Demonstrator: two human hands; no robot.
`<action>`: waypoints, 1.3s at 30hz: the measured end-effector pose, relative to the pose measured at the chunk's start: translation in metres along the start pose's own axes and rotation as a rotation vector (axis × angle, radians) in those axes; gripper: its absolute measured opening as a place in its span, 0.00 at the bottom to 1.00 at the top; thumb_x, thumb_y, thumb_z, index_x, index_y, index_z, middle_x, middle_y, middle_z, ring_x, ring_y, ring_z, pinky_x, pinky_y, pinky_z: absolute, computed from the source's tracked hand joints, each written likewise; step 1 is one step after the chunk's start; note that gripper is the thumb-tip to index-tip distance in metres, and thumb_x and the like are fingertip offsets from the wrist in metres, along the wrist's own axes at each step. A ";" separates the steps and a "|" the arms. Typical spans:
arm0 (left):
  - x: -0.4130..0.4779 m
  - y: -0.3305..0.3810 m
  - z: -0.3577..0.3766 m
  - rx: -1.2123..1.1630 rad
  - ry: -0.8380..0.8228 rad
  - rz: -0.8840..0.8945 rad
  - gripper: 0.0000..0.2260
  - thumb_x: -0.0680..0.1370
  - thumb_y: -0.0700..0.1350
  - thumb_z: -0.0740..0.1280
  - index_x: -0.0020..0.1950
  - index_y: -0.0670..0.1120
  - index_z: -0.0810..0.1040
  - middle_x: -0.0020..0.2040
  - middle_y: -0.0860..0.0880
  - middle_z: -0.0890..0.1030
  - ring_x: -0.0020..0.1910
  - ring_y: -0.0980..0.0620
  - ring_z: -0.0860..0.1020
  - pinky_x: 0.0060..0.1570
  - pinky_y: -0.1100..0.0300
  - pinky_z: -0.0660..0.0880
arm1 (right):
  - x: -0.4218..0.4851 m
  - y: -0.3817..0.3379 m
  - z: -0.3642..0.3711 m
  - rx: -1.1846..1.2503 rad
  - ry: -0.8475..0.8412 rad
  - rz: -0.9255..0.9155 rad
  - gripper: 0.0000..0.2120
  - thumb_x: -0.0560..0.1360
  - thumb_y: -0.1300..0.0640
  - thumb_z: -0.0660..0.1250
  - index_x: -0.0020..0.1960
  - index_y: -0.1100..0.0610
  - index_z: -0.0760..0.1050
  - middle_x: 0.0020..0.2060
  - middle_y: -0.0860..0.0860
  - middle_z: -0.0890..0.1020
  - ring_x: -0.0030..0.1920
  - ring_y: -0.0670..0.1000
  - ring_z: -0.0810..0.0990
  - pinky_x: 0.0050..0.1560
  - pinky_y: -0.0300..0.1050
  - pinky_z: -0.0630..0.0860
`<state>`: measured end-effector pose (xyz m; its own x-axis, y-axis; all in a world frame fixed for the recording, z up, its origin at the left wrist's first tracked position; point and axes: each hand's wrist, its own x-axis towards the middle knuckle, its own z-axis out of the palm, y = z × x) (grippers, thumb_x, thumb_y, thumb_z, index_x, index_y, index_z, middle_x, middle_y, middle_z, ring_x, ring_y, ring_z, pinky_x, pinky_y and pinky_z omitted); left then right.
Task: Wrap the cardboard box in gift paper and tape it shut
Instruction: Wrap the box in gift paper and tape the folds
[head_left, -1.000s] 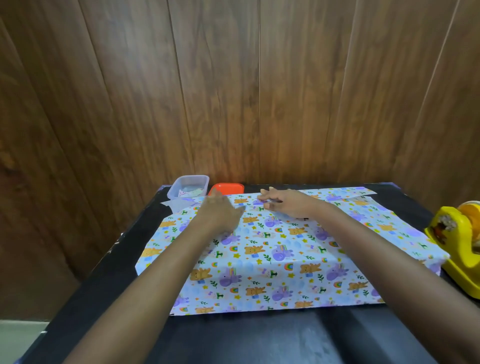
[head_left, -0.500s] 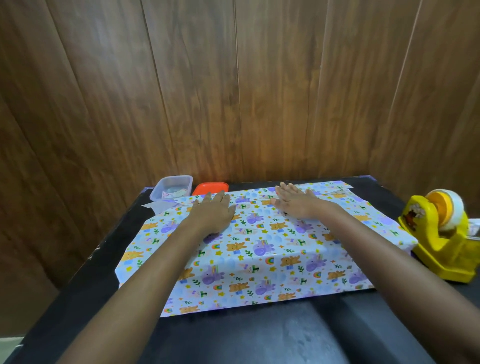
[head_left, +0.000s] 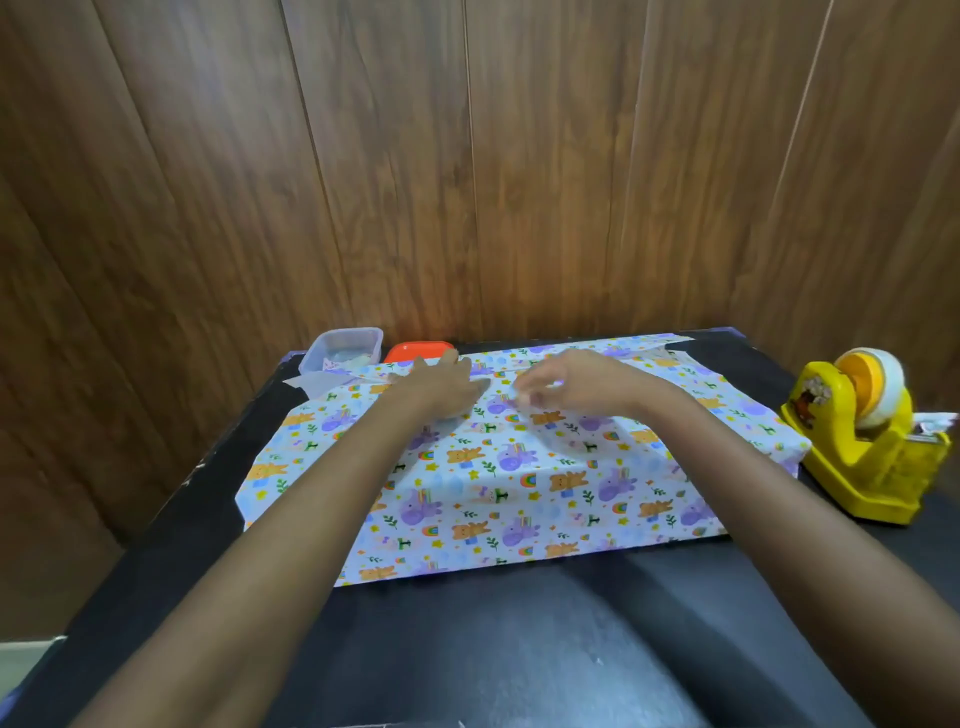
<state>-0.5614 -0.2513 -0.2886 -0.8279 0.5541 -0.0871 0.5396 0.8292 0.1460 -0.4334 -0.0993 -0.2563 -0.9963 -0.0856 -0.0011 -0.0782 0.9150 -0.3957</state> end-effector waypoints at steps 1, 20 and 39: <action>0.000 0.000 0.002 0.045 -0.048 -0.009 0.26 0.82 0.57 0.48 0.76 0.45 0.53 0.76 0.45 0.53 0.74 0.38 0.53 0.70 0.38 0.55 | 0.013 0.005 0.000 -0.028 0.102 0.018 0.19 0.78 0.50 0.63 0.65 0.58 0.74 0.66 0.52 0.75 0.64 0.52 0.73 0.60 0.41 0.68; -0.025 0.012 0.012 0.391 0.566 0.337 0.14 0.59 0.44 0.77 0.37 0.46 0.74 0.37 0.49 0.74 0.34 0.50 0.73 0.28 0.61 0.62 | 0.094 0.048 0.013 -0.678 0.346 -0.413 0.24 0.76 0.45 0.55 0.56 0.61 0.79 0.53 0.56 0.83 0.46 0.53 0.84 0.39 0.42 0.81; -0.013 0.003 0.016 0.216 0.145 0.202 0.22 0.83 0.44 0.47 0.76 0.40 0.51 0.77 0.41 0.51 0.76 0.44 0.51 0.73 0.48 0.54 | 0.113 0.039 0.018 -0.582 0.456 -0.224 0.14 0.82 0.57 0.54 0.56 0.62 0.76 0.42 0.58 0.83 0.41 0.60 0.80 0.33 0.44 0.63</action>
<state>-0.5464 -0.2546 -0.3028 -0.7053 0.7058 0.0662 0.7025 0.7084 -0.0679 -0.5484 -0.0803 -0.2885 -0.8607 -0.2375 0.4503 -0.1594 0.9657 0.2048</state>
